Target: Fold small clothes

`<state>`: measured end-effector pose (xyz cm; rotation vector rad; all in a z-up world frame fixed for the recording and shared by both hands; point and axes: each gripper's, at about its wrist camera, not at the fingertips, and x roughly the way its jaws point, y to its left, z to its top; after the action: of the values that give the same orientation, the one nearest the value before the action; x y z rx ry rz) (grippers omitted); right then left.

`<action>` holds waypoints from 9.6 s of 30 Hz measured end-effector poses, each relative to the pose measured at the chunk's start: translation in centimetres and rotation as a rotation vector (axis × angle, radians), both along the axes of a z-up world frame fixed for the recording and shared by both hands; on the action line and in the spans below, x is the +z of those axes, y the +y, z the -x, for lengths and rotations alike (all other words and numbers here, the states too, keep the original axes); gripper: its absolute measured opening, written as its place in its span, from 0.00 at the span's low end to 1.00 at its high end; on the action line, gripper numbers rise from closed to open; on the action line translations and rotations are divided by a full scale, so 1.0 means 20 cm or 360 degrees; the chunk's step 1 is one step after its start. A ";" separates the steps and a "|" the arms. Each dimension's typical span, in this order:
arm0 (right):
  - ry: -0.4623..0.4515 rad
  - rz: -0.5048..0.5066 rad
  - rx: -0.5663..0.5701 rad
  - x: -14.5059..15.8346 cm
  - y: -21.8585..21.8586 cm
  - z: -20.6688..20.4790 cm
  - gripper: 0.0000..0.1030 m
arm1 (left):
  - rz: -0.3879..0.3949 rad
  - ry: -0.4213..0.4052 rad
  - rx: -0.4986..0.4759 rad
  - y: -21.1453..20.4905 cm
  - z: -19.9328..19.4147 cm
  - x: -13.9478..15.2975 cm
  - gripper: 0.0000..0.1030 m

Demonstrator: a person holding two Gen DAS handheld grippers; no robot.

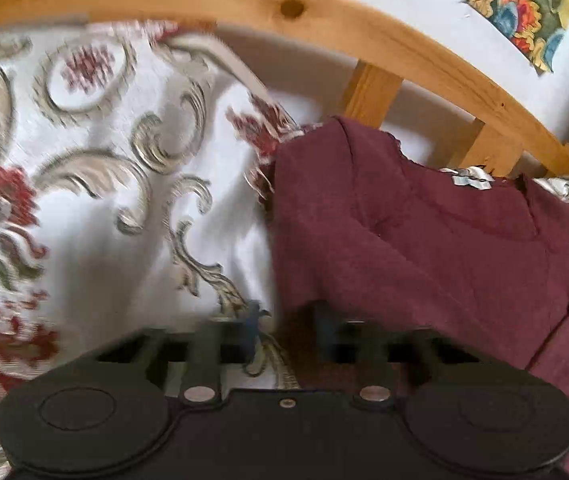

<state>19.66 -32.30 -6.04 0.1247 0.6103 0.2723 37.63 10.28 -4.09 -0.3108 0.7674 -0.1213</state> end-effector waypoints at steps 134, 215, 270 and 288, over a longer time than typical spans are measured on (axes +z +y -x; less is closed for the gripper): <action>-0.0229 0.0368 0.0076 0.75 -0.09 1.07 0.06 | -0.0351 -0.0345 -0.0428 -0.15 1.98 0.74 0.05; 0.0042 0.0099 -0.0254 0.01 -0.10 -0.01 0.08 | 0.0059 0.0253 0.0114 -0.06 1.25 0.07 0.04; -0.0243 0.0182 -0.0282 0.11 0.16 0.41 1.00 | 0.0022 0.0125 0.0100 -0.02 1.21 0.08 0.98; -0.0201 0.0492 -0.0070 -0.14 0.59 0.42 1.00 | -0.0002 0.0170 0.0058 -0.02 1.04 -0.07 0.99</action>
<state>11.32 -20.49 -8.81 -0.1756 0.5169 0.1392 16.91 9.84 -5.51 -0.3317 0.8671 -0.0704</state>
